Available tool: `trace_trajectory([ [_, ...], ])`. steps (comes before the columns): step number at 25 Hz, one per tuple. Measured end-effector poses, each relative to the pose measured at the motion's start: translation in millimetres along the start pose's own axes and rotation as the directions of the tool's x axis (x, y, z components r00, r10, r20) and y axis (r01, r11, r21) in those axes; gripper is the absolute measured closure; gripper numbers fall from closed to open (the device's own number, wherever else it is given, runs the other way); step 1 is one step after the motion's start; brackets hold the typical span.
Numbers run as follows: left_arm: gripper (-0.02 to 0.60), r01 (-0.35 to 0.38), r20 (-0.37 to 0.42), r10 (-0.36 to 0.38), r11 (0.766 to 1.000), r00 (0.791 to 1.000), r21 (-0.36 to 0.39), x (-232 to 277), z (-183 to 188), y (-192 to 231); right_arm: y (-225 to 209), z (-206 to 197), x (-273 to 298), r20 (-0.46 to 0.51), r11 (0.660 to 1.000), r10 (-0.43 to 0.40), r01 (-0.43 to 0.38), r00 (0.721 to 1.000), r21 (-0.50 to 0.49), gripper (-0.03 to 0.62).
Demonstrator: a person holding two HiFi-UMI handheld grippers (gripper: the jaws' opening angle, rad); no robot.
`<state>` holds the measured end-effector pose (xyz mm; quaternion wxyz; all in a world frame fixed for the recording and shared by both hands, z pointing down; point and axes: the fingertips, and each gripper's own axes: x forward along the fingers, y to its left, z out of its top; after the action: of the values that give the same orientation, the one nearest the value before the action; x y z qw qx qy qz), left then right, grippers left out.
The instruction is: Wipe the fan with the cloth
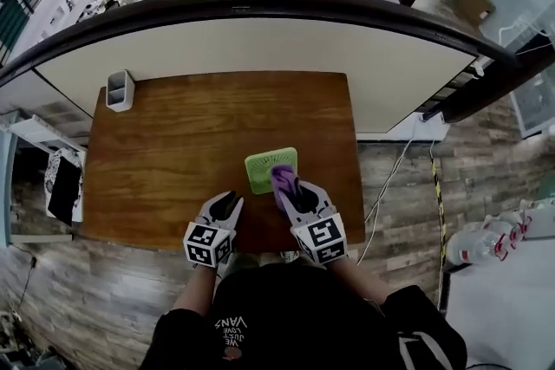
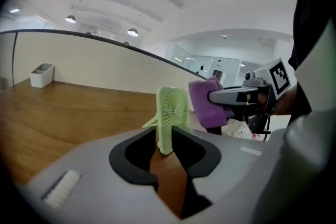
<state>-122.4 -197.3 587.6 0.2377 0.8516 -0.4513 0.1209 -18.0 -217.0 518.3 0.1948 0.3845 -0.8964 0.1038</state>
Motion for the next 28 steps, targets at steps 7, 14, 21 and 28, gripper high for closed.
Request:
trace_trajectory([
  [7,0.43,0.161,-0.102,-0.157,0.986,0.982,0.036,34,-15,8,18,5,29,0.018,0.999,-0.014,0.015,1.0,-0.037,0.499],
  [14,0.423,0.279,-0.147,-0.268,0.958,0.952,0.062,57,-14,6,27,18,54,0.053,0.998,-0.003,0.006,0.999,-0.059,0.5],
  [21,0.452,0.332,-0.173,-0.31,0.936,0.935,0.116,68,-11,4,30,18,66,0.058,0.997,0.004,0.0,0.998,-0.079,0.499],
  [28,0.509,0.331,-0.175,-0.308,0.936,0.935,0.121,71,-15,3,18,13,60,0.045,0.997,-0.02,0.023,0.999,-0.069,0.499],
])
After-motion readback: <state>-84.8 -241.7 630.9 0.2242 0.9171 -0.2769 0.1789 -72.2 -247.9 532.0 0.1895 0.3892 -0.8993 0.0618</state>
